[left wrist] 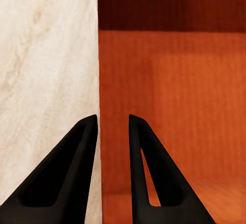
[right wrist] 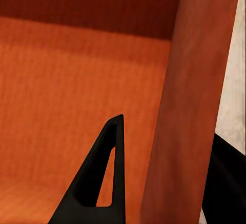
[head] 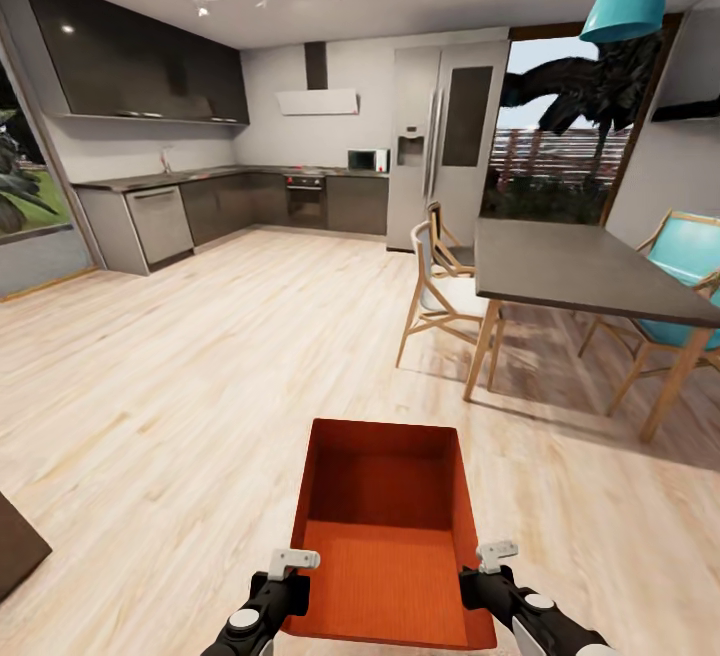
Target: Move the two storage containers from the living room to the garage. In the garage, place one container on the floor and stack the other container on top of it (either order is fine).
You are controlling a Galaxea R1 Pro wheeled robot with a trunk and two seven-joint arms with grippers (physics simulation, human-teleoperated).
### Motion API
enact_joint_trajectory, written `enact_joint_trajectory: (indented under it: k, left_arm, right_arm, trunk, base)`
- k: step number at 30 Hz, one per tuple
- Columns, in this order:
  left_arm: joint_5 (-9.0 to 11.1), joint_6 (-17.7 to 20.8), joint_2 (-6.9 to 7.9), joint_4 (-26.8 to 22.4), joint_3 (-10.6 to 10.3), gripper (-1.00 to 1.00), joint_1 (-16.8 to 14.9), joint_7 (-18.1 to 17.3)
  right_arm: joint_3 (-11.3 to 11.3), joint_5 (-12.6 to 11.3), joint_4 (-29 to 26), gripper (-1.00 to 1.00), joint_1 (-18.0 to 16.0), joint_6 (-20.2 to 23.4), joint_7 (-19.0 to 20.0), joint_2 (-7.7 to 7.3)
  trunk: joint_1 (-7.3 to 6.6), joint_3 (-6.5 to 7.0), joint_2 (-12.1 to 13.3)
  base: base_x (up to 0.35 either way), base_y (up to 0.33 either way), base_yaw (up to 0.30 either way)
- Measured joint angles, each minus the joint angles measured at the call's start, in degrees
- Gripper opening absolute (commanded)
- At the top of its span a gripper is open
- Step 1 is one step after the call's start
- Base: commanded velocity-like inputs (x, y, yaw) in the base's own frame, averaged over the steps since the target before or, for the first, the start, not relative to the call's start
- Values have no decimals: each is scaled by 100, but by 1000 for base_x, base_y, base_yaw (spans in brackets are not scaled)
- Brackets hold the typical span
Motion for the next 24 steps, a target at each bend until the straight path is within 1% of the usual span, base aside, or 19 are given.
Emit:
enact_joint_trajectory:
  k: [24]
  left_arm:
    - [-7, 2, 4, 0, 4, -100, -1, 2]
  right_arm:
    - [0, 1, 4, -100, -1, -1, -17, 10]
  trunk:
    - [0, 100, 0]
  base:
    - [0, 0, -285]
